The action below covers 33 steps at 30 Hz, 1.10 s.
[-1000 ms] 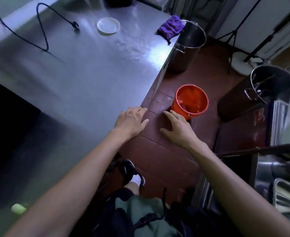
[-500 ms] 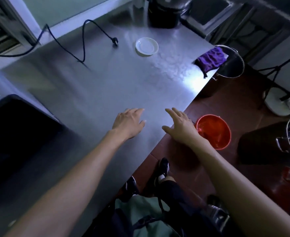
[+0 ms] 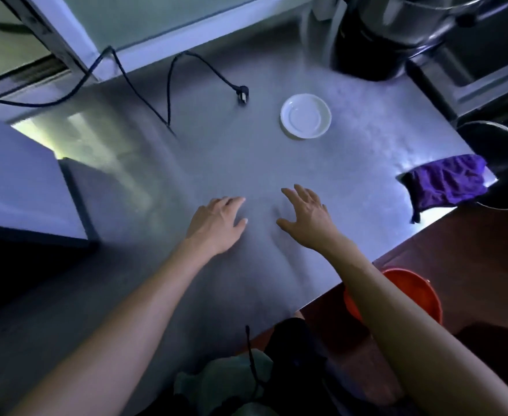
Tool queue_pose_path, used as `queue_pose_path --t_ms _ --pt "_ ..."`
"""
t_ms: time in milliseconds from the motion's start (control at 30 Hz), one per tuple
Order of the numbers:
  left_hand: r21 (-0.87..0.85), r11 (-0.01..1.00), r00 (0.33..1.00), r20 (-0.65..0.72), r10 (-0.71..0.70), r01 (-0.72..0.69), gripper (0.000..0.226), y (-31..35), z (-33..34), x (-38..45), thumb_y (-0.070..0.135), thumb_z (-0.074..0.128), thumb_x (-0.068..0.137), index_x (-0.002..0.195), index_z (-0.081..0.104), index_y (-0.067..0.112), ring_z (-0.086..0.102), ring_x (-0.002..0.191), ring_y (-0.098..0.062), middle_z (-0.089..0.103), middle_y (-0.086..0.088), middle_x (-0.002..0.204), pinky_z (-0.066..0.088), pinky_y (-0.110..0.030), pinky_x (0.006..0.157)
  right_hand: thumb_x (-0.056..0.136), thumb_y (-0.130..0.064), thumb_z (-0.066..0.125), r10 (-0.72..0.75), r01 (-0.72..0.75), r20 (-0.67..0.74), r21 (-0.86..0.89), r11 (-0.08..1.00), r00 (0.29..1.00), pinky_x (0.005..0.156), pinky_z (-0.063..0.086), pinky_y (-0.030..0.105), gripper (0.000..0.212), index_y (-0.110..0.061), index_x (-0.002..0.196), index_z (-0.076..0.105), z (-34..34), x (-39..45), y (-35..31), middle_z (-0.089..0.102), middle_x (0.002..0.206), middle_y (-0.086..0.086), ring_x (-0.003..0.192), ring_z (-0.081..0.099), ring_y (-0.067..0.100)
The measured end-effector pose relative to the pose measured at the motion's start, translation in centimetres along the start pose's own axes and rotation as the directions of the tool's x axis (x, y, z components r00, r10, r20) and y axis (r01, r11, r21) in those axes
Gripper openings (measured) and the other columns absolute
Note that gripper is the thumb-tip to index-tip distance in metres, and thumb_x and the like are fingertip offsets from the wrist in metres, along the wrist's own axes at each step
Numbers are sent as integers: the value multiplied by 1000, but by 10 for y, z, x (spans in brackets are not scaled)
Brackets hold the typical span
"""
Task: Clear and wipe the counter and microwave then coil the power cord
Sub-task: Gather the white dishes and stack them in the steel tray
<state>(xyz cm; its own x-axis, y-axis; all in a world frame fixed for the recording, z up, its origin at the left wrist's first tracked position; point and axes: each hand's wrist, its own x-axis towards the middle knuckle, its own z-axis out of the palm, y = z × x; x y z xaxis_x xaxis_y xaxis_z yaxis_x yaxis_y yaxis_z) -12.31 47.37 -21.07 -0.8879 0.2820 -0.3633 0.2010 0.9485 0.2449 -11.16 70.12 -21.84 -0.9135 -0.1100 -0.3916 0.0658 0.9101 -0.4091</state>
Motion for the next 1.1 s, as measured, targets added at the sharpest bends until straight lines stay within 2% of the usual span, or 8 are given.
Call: queue_pose_path --t_ms 233,467,767,967,1100 --pt "-36 996 996 -3 -87 86 52 38 -14 70 43 52 96 144 45 25 50 127 -26 54 -1 141 45 -43 101 89 -45 65 -56 57 43 -26 998 998 117 24 51 78 -28 154 25 -33 83 45 14 165 7 151 11 30" --pt "-55 991 993 -11 -119 119 51 64 -33 136 43 52 96 143 47 23 51 126 -28 54 -2 142 45 -44 99 85 -50 67 -97 99 18 -120 988 995 115 23 50 84 -30 153 22 -67 154 68 4 167 6 153 2 31" --pt "-53 988 989 18 -145 146 50 74 -43 194 43 52 97 142 46 23 50 126 -27 53 1 143 45 -43 97 73 -67 71 -122 135 63 -271 953 991 115 21 58 108 -35 156 9 -94 236 80 -3 166 7 151 -2 39" --pt "-89 986 990 -4 -143 142 39 72 -48 221 39 55 94 128 54 19 55 115 -31 61 -1 131 49 -44 88 64 -78 68 -149 183 134 -295 938 980 116 8 66 121 -37 156 2 -100 275 79 -11 167 6 151 -13 41" --pt "-113 983 989 -28 -148 144 35 67 -51 225 37 56 94 123 57 19 58 110 -31 63 -2 125 50 -44 83 60 -81 67 -153 207 178 -348 914 972 114 12 68 124 -38 156 2 -97 287 72 -9 167 6 150 -9 44"
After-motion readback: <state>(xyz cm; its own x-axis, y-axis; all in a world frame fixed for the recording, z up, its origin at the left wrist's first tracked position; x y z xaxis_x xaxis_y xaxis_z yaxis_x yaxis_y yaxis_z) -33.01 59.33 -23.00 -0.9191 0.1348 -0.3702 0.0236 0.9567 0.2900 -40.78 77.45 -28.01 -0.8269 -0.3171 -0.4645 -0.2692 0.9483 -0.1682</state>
